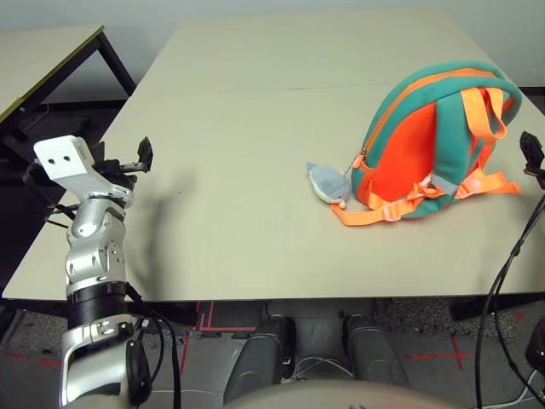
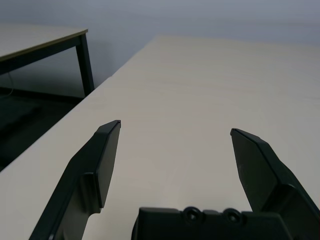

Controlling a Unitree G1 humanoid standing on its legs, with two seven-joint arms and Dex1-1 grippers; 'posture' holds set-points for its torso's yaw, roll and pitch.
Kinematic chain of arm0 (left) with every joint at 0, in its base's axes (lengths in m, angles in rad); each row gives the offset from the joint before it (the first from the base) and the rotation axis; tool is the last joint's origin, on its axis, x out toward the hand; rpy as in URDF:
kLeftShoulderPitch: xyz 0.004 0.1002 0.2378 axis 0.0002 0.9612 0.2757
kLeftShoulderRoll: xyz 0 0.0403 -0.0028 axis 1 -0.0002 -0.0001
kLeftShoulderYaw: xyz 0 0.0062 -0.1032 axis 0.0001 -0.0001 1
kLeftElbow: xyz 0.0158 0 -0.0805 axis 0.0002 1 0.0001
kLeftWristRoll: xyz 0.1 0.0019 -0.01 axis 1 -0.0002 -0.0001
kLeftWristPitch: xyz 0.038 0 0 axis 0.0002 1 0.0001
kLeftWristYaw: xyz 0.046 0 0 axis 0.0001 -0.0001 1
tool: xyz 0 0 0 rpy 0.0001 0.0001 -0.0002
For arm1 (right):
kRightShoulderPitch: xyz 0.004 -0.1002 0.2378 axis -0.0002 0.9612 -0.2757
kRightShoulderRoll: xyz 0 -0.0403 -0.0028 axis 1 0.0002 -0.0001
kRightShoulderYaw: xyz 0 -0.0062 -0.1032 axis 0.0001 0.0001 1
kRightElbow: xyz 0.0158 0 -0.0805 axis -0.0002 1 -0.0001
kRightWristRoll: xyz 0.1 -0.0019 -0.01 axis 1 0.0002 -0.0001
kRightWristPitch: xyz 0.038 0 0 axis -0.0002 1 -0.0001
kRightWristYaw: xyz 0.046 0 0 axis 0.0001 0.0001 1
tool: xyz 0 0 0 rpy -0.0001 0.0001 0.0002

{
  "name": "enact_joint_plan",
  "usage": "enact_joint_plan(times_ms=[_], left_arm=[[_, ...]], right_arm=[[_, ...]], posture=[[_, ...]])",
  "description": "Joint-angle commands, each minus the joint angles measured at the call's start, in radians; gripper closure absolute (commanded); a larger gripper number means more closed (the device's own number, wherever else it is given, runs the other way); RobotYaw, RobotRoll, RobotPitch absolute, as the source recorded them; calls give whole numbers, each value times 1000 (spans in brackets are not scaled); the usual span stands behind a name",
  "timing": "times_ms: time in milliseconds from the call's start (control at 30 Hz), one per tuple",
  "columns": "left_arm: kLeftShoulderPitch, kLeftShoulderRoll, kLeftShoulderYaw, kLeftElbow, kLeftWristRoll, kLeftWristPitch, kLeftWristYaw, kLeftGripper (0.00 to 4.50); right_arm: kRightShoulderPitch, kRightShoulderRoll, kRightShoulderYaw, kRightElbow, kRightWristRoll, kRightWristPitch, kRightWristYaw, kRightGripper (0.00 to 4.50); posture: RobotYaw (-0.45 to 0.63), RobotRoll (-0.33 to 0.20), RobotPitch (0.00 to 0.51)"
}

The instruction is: Put the pencil case into the backpack and zip it.

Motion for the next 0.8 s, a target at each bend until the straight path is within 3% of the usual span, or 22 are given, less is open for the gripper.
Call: enact_joint_plan(times_ms=[33, 433, 800], left_arm=[[12, -17, -19, 17, 18, -12, 5, 0], [-35, -64, -83, 43, 37, -9, 13, 0], [-44, -34, -75, 111, 52, -44, 1, 0]], right_arm=[[-15, -19, 8, 66, -18, -44, 19, 18], [-54, -96, -13, 237, -22, -139, 29, 18], [-18, -62, -16, 209, -8, -156, 17, 18]], posture=[[17, 0, 102], [-34, 0, 119], [-42, 0, 125]])
